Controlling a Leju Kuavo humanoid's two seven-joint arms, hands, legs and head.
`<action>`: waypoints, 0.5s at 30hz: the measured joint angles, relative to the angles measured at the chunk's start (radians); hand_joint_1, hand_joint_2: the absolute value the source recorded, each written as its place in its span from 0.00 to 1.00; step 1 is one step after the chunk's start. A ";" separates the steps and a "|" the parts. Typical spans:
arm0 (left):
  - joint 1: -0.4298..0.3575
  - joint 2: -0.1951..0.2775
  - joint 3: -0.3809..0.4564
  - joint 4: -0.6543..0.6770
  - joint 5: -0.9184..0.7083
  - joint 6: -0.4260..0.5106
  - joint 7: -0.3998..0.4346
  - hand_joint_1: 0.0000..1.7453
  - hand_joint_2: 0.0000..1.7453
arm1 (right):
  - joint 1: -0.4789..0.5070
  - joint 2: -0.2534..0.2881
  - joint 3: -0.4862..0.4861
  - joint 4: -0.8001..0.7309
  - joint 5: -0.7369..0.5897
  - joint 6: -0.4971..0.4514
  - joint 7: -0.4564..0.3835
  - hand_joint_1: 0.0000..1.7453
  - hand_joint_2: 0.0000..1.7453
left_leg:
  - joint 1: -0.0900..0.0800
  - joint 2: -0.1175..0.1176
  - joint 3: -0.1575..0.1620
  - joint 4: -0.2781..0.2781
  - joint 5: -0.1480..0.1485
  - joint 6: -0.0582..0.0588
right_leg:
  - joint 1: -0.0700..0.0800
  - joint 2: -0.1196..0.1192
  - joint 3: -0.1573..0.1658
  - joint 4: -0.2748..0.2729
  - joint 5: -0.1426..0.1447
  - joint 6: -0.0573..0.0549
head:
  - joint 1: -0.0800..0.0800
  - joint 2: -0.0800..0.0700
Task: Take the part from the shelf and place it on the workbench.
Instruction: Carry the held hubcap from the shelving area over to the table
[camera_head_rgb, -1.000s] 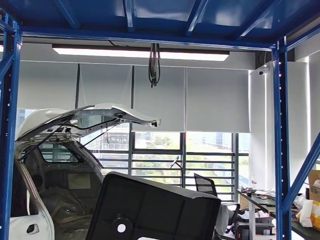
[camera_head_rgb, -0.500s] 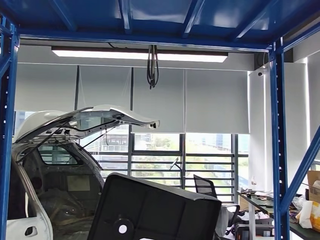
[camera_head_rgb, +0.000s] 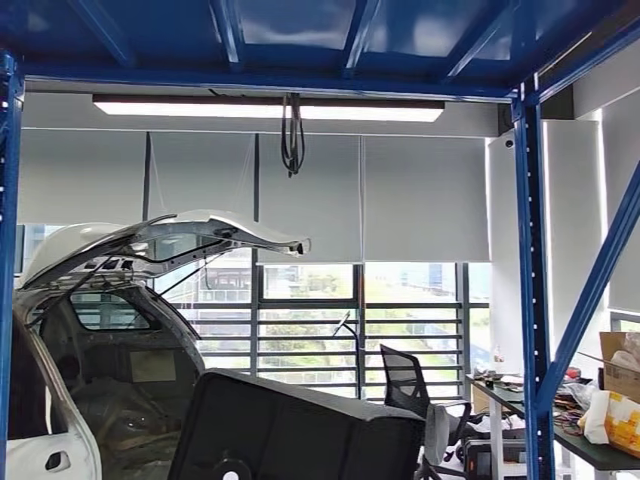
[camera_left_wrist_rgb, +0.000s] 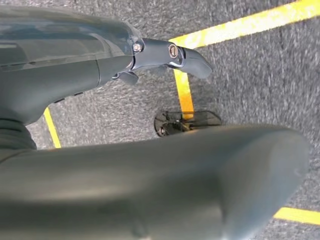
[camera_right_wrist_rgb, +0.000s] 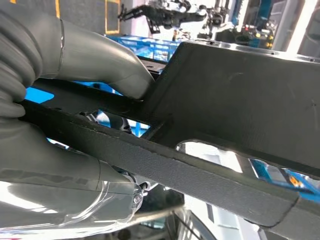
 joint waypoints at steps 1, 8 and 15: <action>-0.001 0.001 0.000 0.000 0.000 -0.001 -0.001 0.00 0.00 | -0.005 0.006 0.004 0.004 -0.001 0.001 0.002 1.00 1.00 | -0.001 -0.003 0.013 -0.032 0.012 0.003 | 0.001 0.001 -0.004 0.001 0.007 0.006 | 0.000 0.000; -0.002 0.003 0.000 0.000 -0.006 -0.002 -0.001 0.00 0.00 | -0.023 0.016 0.018 0.027 -0.005 0.002 0.009 1.00 1.00 | -0.009 0.003 -0.031 -0.038 0.069 0.052 | -0.005 -0.001 -0.043 0.124 -0.111 0.040 | 0.000 0.000; -0.002 0.003 -0.002 0.000 -0.022 -0.002 -0.003 0.00 0.00 | -0.026 0.015 0.025 0.036 -0.010 0.001 0.008 1.00 1.00 | -0.028 0.009 -0.102 -0.035 0.123 0.057 | 0.009 -0.001 0.123 0.075 -0.125 0.007 | 0.000 0.000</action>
